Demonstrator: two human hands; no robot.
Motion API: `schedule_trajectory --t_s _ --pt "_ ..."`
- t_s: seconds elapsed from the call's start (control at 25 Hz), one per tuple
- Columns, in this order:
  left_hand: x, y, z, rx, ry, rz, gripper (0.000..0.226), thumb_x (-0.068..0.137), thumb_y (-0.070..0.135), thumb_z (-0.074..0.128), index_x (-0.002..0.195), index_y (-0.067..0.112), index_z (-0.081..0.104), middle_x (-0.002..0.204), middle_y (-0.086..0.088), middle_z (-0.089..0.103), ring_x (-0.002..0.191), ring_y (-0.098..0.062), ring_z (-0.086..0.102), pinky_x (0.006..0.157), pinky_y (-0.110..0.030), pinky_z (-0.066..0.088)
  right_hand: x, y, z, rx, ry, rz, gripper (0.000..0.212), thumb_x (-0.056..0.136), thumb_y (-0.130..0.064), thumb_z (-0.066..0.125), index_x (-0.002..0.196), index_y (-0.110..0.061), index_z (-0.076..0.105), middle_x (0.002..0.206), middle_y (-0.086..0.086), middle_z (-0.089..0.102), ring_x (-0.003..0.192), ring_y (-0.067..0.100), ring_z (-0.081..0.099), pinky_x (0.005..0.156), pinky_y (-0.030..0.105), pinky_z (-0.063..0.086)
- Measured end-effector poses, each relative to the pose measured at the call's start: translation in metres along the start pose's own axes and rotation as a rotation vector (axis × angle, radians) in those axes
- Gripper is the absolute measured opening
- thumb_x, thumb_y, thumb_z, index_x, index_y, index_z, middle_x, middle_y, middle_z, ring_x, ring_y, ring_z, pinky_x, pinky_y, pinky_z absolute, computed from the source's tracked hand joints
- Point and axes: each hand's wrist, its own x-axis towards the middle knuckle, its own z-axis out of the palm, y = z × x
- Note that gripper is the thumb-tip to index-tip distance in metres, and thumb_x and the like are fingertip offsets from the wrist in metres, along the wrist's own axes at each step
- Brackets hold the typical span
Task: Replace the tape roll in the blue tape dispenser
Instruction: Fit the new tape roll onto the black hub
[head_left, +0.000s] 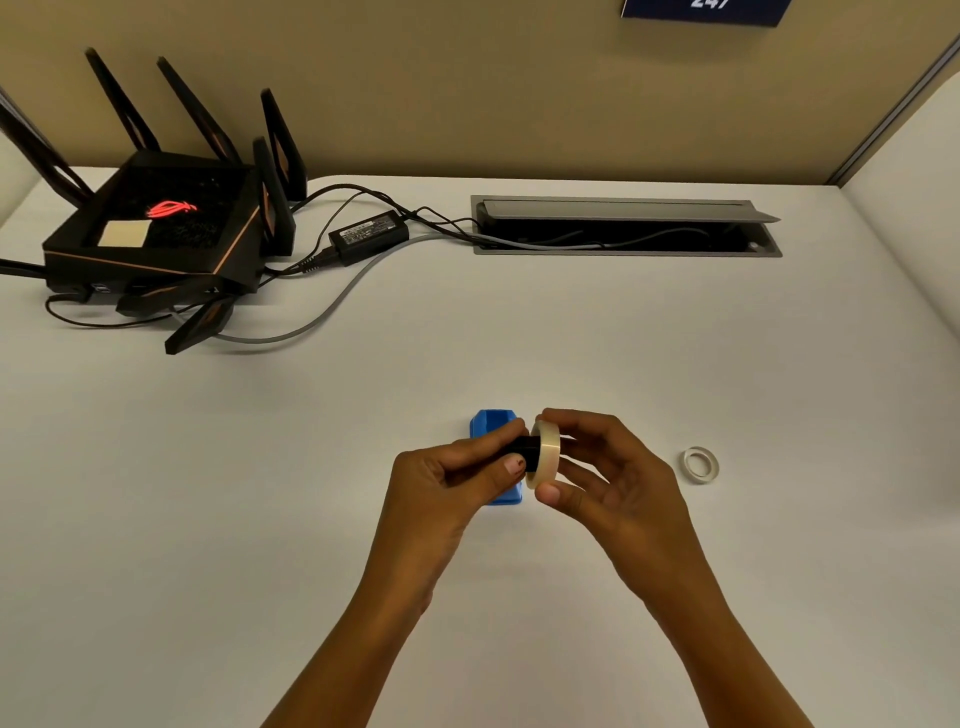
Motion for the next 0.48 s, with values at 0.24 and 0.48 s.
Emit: schedule_trajectory --t_s 0.24,0.48 --pt "-0.0018 0.0000 0.0018 0.021 0.016 0.050 0.031 0.075 0.019 0.070 0.105 0.026 0.069 0.104 0.005 0.072 0.099 -0.011 0.067 0.089 -0.024 0.052 0.0004 -0.0026 -0.0009 -0.012 -0.015 -0.032 0.048 0.068 -0.021 0.076 0.112 -0.029 0.061 0.114 -0.008 0.067 0.110 0.016 0.061 0.096 0.038 0.051" --pt "-0.0020 0.0000 0.0000 0.053 0.046 0.109 0.031 0.073 0.023 0.071 0.103 0.032 0.069 0.104 0.007 0.073 0.099 -0.009 0.066 0.090 -0.024 0.051 0.0006 -0.0054 0.0023 -0.031 -0.008 -0.069 0.046 0.071 -0.019 0.075 0.113 -0.028 0.061 0.113 -0.009 0.068 0.110 0.014 0.061 0.095 0.031 0.052"
